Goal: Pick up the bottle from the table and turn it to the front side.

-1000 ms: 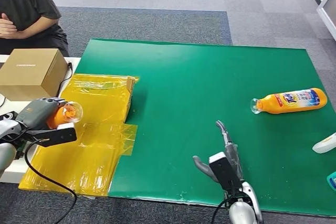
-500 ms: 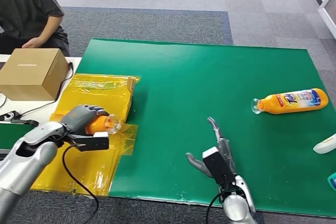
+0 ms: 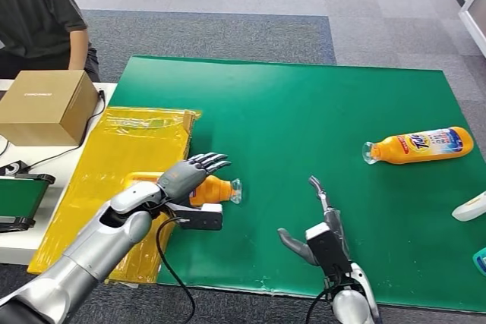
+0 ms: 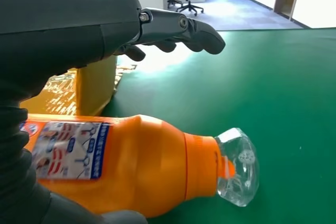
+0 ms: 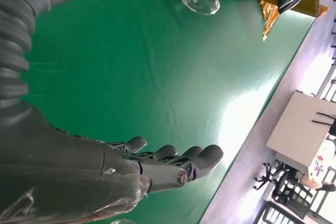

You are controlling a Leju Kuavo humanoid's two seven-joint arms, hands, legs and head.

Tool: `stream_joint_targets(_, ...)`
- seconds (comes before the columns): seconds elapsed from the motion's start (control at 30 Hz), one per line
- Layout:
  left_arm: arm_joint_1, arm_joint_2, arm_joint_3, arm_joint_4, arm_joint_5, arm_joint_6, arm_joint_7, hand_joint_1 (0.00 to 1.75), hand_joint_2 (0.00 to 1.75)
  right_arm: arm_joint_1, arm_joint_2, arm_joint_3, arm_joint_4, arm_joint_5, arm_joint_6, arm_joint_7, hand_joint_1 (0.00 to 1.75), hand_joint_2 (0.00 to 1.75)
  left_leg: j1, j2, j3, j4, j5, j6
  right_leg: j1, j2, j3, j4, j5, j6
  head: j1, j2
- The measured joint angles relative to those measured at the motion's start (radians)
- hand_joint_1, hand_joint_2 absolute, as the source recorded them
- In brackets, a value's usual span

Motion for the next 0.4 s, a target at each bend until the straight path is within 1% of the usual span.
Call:
stream_joint_targets(0.23,-0.003,-0.022,-0.013,0.015,0.0,0.002,0.0,0.0,1.75,0.0,-0.006,-0.006,0.0,0.001,0.002,-0.004,0.0,1.75,0.0,0.0,0.0,0.0,0.0,0.0,0.0,0.0,0.0,0.0,0.0,0.0,0.0,0.0)
stream_joint_targets(0.4,-0.005,-0.029,-0.018,0.019,0.0,0.002,0.0,0.0,1.75,0.001,-0.007,-0.006,-0.003,0.001,0.003,-0.005,0.0,1.75,0.0,0.0,-0.001,0.0,0.0,0.0,0.0,0.0,0.0,0.0,0.0,0.0,0.0,0.0)
